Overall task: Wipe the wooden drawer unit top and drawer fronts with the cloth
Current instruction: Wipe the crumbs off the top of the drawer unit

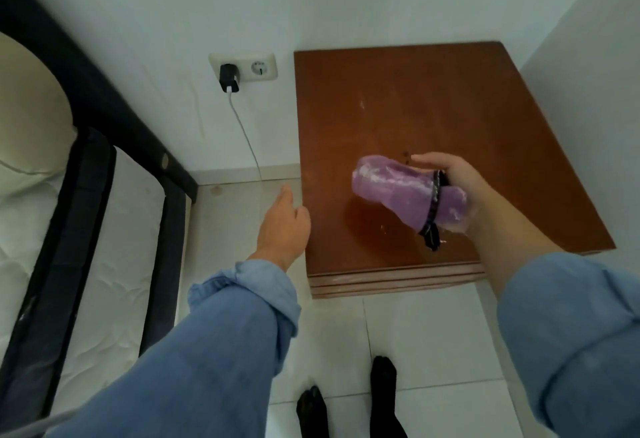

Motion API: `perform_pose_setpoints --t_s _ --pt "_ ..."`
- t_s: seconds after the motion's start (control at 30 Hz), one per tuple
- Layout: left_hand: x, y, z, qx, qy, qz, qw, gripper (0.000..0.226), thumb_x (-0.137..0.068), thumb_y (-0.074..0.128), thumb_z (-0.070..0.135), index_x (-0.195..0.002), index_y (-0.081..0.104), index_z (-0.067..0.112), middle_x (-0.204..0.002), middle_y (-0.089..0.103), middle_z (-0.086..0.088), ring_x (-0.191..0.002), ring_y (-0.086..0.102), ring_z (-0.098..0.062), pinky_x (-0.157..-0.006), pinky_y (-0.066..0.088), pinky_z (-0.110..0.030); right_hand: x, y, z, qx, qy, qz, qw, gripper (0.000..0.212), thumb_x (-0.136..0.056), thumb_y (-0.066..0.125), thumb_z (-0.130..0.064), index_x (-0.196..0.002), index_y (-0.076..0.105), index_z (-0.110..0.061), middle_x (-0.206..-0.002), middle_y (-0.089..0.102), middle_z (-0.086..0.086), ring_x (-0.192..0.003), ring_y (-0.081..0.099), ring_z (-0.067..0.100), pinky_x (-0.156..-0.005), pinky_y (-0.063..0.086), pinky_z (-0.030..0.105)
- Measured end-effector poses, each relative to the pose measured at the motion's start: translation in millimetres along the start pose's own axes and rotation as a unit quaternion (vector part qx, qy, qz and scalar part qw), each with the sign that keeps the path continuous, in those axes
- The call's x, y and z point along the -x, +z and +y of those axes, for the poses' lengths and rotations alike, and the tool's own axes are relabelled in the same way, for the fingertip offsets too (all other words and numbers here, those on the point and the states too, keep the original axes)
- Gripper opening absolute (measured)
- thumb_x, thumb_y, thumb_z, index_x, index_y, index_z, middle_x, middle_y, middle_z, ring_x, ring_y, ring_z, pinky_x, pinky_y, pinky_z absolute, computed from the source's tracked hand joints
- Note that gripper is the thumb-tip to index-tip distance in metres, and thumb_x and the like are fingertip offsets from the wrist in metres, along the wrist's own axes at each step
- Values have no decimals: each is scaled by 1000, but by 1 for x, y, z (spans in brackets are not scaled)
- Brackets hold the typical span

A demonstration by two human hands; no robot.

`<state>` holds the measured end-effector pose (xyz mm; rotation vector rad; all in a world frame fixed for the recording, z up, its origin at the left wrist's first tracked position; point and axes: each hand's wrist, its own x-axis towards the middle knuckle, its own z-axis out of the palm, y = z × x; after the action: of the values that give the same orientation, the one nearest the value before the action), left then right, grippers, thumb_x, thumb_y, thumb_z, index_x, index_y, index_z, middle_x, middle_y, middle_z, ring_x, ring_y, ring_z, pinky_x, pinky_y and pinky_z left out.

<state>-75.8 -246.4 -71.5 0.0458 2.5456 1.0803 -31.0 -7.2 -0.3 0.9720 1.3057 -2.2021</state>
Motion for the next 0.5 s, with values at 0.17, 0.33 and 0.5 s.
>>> perform_pose_setpoints --t_s 0.17,0.33,0.5 --pt "-43 8 30 -1 28 19 999 50 -99 28 30 -147 29 13 -144 45 -9 -132 44 -30 -110 36 -40 -35 8 -48 -20 -67 -32 997 47 -82 62 -14 -127 54 -5 -98 63 8 -75 65 16 -68 56 27" --pt "-66 22 46 -14 24 107 994 50 -100 29 28 -149 32 15 -143 50 -4 -127 50 -22 -104 37 -31 -100 28 -99 159 -182 132 961 57 -81 53 6 -132 47 -17 -109 60 11 -72 61 15 -56 49 24" --pt "-68 43 51 -14 57 200 978 62 -90 30 33 -149 32 16 -138 56 1 -119 56 -15 -89 34 -18 -162 26 -142 238 -259 185 918 46 -83 45 6 -124 54 -13 -85 59 0 -44 55 4 -36 38 16"
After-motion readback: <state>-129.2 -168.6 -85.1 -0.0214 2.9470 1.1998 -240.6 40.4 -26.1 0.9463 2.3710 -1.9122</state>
